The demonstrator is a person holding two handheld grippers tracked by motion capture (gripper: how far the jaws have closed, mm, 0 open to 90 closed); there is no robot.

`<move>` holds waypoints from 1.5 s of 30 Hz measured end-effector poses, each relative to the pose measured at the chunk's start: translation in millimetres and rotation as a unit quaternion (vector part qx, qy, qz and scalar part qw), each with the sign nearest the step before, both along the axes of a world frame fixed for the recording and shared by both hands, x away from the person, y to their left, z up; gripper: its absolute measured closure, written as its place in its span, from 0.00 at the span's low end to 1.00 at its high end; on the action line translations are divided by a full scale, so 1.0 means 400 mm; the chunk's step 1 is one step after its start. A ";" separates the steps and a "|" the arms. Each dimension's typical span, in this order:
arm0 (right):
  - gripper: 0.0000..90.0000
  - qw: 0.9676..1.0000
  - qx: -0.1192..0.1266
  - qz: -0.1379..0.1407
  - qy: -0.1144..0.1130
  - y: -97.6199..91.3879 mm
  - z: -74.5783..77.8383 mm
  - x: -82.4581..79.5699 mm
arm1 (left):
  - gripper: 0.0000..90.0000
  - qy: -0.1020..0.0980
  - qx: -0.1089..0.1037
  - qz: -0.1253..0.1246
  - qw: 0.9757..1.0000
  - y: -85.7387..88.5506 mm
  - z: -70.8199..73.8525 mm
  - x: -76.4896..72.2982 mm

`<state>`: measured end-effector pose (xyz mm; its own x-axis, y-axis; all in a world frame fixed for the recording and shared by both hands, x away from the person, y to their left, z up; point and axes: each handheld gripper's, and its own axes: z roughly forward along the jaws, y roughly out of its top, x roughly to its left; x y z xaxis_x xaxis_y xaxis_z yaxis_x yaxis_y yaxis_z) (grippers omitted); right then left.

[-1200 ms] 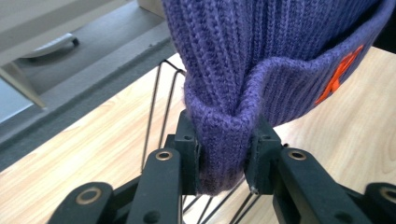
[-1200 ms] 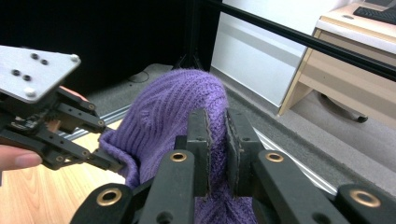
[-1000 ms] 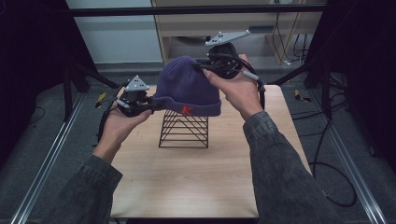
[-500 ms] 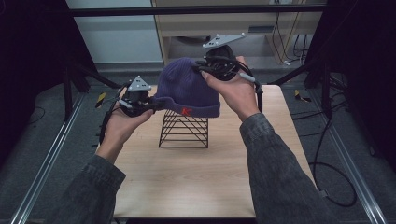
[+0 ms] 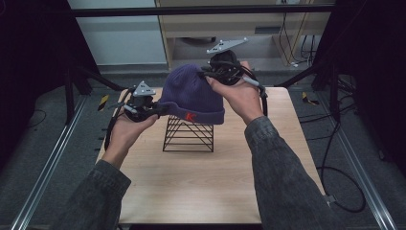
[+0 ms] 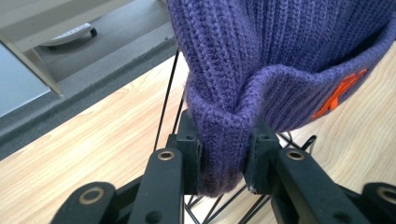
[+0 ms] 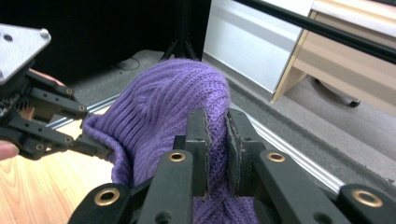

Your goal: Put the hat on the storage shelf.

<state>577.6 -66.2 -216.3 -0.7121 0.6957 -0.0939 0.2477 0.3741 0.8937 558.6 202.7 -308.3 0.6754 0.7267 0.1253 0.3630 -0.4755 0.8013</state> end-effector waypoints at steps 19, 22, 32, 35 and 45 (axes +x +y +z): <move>0.89 0.999 -0.026 0.014 0.021 0.021 -0.050 0.002 | 0.79 0.017 -0.008 0.014 1.000 0.016 -0.065 -0.006; 0.89 0.999 -0.027 0.015 0.024 0.025 -0.054 0.004 | 0.79 0.017 -0.006 0.014 1.000 0.021 -0.068 -0.007; 0.89 0.999 -0.032 0.019 0.028 0.037 -0.058 0.004 | 0.78 0.019 -0.013 0.014 1.000 0.037 -0.078 -0.008; 0.89 0.999 -0.033 0.020 0.028 0.040 -0.059 0.005 | 0.78 0.020 -0.018 0.014 1.000 0.041 -0.083 -0.010; 0.89 0.999 -0.037 0.027 0.031 0.049 -0.066 0.003 | 0.78 0.023 -0.014 0.018 0.999 0.045 -0.091 -0.013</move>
<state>578.9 -46.6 -242.7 -0.7539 0.6496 -0.0984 0.2789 0.4521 0.8472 553.4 220.5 -344.8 0.6534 0.7535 0.0730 0.4166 -0.4385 0.7963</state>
